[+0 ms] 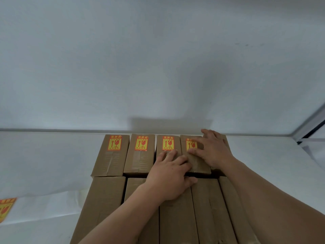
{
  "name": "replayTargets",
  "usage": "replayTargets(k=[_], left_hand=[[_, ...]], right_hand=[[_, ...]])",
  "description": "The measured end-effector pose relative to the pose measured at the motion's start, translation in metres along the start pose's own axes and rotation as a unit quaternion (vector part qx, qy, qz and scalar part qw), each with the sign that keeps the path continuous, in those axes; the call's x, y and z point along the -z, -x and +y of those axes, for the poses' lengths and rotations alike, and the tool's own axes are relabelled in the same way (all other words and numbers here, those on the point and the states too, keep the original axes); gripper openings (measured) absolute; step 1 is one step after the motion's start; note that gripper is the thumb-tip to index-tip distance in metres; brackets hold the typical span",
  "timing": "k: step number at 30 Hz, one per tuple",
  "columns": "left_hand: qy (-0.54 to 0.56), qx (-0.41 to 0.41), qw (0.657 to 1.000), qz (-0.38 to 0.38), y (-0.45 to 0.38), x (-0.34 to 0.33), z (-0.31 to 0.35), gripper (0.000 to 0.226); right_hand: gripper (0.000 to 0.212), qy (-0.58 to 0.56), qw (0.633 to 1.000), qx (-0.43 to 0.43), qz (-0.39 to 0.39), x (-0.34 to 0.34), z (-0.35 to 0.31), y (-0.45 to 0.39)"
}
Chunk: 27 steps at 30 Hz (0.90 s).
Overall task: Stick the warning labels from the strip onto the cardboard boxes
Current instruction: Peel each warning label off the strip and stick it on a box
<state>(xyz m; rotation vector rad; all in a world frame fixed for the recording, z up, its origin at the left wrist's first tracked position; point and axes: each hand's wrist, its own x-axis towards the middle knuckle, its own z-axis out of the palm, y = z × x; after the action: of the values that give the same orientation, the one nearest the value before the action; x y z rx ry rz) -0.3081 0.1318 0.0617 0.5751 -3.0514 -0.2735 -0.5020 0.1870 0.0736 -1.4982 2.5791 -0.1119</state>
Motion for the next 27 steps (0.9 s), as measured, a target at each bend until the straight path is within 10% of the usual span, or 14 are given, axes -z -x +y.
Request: replayTargets(k=[13, 27], left_hand=[[0.024, -0.003, 1.0, -0.004, 0.007, 0.005, -0.003, 0.06], [-0.086, 0.105, 0.975, 0.179, 0.123, 0.032, -0.115, 0.039]], right_hand=[[0.063, 0.009, 0.999, -0.025, -0.025, -0.001, 0.001, 0.003], [0.029, 0.101, 0.961, 0.212, 0.148, 0.0, -0.121, 0.035]])
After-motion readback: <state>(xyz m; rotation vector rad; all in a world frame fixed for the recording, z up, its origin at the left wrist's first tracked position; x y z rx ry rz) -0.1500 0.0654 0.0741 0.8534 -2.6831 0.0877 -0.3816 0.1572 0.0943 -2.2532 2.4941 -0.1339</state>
